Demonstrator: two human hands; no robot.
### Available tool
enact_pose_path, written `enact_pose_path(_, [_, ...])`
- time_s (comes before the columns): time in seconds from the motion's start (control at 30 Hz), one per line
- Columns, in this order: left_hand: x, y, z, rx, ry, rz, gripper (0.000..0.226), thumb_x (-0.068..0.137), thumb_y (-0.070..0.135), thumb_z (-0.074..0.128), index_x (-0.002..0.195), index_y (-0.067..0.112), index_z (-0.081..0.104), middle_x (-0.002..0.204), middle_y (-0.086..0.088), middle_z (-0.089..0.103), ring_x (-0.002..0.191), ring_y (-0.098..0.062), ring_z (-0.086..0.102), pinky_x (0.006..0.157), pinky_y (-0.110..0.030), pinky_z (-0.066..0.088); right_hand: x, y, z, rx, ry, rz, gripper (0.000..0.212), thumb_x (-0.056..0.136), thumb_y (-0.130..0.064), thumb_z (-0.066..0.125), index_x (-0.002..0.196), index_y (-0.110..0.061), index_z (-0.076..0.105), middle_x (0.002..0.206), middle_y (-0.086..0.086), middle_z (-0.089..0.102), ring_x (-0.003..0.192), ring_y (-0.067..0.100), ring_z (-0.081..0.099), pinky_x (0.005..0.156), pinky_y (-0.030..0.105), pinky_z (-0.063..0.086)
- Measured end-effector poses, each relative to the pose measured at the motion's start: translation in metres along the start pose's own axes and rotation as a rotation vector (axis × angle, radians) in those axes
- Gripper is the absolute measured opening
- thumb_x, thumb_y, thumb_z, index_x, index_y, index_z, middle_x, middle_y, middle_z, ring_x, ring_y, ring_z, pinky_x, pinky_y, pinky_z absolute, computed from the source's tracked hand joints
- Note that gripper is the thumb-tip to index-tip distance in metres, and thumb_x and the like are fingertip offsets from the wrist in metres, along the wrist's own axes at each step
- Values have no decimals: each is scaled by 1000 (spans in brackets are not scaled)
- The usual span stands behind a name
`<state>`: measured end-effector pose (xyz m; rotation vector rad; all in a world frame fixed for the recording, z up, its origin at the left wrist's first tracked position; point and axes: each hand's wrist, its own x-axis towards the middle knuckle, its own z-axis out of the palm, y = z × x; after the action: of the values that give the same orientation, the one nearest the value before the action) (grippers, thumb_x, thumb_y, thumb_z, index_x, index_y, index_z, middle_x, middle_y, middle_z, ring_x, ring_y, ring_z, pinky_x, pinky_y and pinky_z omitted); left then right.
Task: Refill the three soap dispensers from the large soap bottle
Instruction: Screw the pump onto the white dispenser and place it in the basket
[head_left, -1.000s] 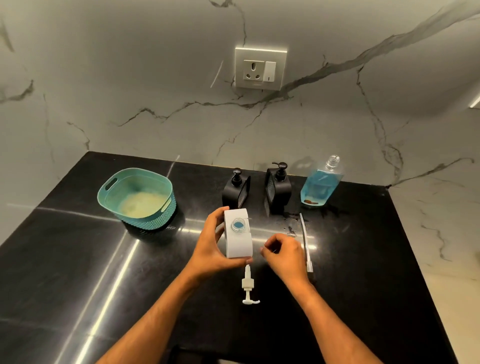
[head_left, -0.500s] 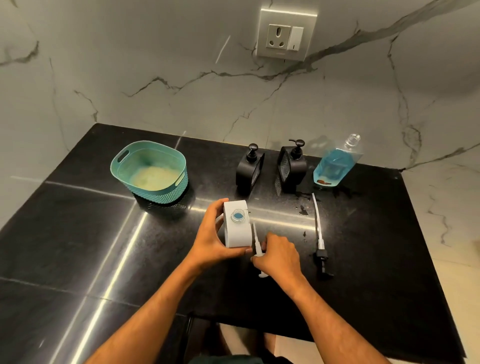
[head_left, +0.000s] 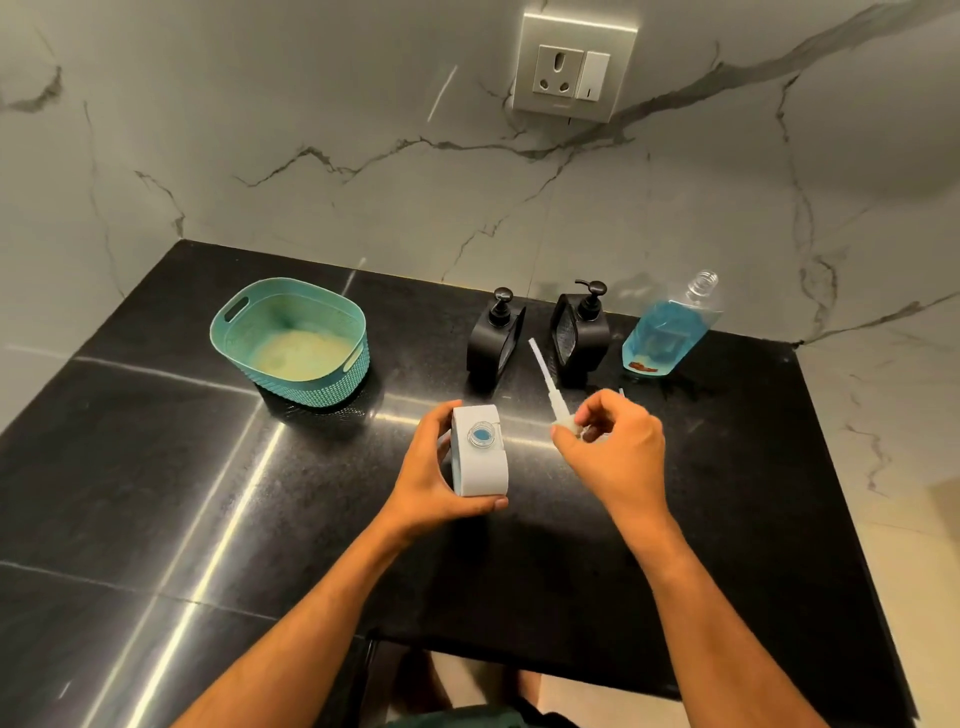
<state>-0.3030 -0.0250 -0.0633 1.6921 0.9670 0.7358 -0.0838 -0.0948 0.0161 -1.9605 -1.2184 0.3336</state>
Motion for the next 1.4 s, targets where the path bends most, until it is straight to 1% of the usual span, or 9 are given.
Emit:
enact_pose_path(0.07, [3, -2, 2, 4, -6, -6, 116, 56, 41, 101, 150, 26, 35, 148, 9, 49, 140, -10, 48, 119, -45, 43, 1, -14, -10, -2, 5, -69, 25, 74, -26, 83, 79, -31, 59, 71, -12, 63, 71, 7, 65, 76, 43, 58])
enact_pose_path(0.23, [11, -8, 5, 11, -13, -4, 118, 55, 37, 102, 151, 26, 34, 149, 7, 48, 141, -10, 48, 118, -40, 43, 0, -42, -24, -36, -92, -169, 24, 75, -19, 82, 88, -27, 63, 75, -13, 64, 69, 6, 66, 61, 28, 59])
enact_pose_path(0.43, [15, -16, 7, -8, -25, -7, 119, 55, 28, 104, 150, 27, 34, 149, 6, 48, 139, -9, 49, 116, -34, 44, -4, -58, -32, -155, -209, -183, 21, 75, -23, 84, 93, -27, 72, 79, -14, 65, 74, 10, 63, 79, 48, 56])
enact_pose_path(0.7, [19, -23, 8, -2, -30, -16, 117, 55, 35, 104, 149, 34, 33, 148, 11, 47, 140, -7, 48, 116, -31, 44, -2, -72, -49, -185, -240, -216, 25, 76, -25, 86, 98, -26, 76, 86, -8, 69, 82, 13, 65, 84, 49, 55])
enact_pose_path(0.87, [20, -21, 11, 13, -25, 5, 118, 54, 26, 105, 149, 24, 35, 148, 3, 48, 139, -15, 50, 117, -42, 45, 6, -77, -38, -300, -272, -239, 22, 75, -30, 83, 96, -32, 76, 87, -9, 68, 83, 12, 63, 86, 44, 52])
enact_pose_path(1.0, [20, -17, 15, 19, -27, 27, 118, 53, 25, 105, 149, 23, 36, 146, 2, 50, 137, -18, 52, 113, -47, 47, 15, -81, -17, -410, -325, -291, 26, 75, -30, 81, 101, -34, 76, 89, -12, 61, 83, 11, 55, 86, 36, 42])
enact_pose_path(1.2, [22, -11, 18, 27, -49, 80, 116, 57, 22, 103, 150, 19, 35, 146, 1, 50, 136, -25, 53, 112, -48, 49, 20, -72, 15, -488, -482, -284, 37, 79, -17, 79, 114, -27, 75, 113, -1, 65, 103, 20, 63, 84, 27, 50])
enact_pose_path(1.3, [23, -8, 18, 19, -63, 89, 116, 57, 25, 104, 151, 23, 35, 146, 4, 49, 136, -23, 53, 111, -42, 50, 20, -64, 21, -441, -463, -279, 39, 75, -17, 81, 113, -21, 74, 109, 1, 71, 101, 20, 66, 84, 27, 52])
enact_pose_path(1.4, [23, -9, 20, 16, -72, 86, 116, 57, 27, 104, 150, 24, 35, 146, 6, 50, 136, -21, 53, 110, -39, 51, 21, -58, 24, -406, -398, -291, 36, 71, -25, 82, 104, -21, 71, 97, 0, 74, 91, 20, 68, 72, 25, 51])
